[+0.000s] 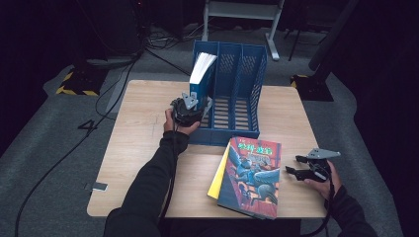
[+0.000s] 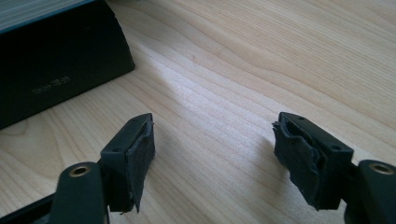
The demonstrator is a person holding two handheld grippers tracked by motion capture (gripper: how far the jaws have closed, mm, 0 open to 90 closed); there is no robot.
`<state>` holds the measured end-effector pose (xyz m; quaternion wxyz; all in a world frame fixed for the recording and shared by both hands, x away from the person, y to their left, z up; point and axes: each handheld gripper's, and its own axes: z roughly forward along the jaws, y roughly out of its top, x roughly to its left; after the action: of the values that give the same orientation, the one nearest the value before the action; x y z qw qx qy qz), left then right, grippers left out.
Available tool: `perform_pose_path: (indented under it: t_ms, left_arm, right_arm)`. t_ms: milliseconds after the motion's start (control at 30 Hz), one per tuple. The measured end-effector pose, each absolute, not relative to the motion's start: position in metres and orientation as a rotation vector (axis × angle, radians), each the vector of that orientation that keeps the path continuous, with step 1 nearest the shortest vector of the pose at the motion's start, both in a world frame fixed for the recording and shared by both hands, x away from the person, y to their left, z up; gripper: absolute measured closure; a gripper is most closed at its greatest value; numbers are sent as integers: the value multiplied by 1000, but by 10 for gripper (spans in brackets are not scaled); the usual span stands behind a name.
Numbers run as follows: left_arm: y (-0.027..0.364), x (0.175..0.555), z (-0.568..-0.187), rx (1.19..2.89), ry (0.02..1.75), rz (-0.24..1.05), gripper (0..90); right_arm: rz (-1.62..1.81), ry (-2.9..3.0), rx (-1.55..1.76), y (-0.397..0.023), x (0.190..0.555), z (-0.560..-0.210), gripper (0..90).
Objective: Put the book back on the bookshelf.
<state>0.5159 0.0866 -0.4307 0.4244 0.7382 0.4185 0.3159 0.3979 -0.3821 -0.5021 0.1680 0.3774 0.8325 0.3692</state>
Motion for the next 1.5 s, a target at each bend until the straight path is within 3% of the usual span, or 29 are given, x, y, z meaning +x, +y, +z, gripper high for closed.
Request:
perform_pose_path:
  t_ms: [267,433,567,767,1500]
  left_arm:
    - [84,525,-431,1832,1071,806,510]
    - [90,520,-432,1898,1012,758,444]
    - [92,509,-430,1959,949,814,415]
    - [100,502,-430,1971,952,769,510]
    - [94,522,-432,1910,1048,741,529]
  right_arm:
    - [1051,2369,1073,-382,398,-502,289]
    - [1053,2370,1068,-383,398,-502,288]
    - [1051,2371,1070,-382,398,-502,288]
    - [1051,2368,1071,-382,398,-502,288]
    - [1052,2368,1069,-382,398,-502,287]
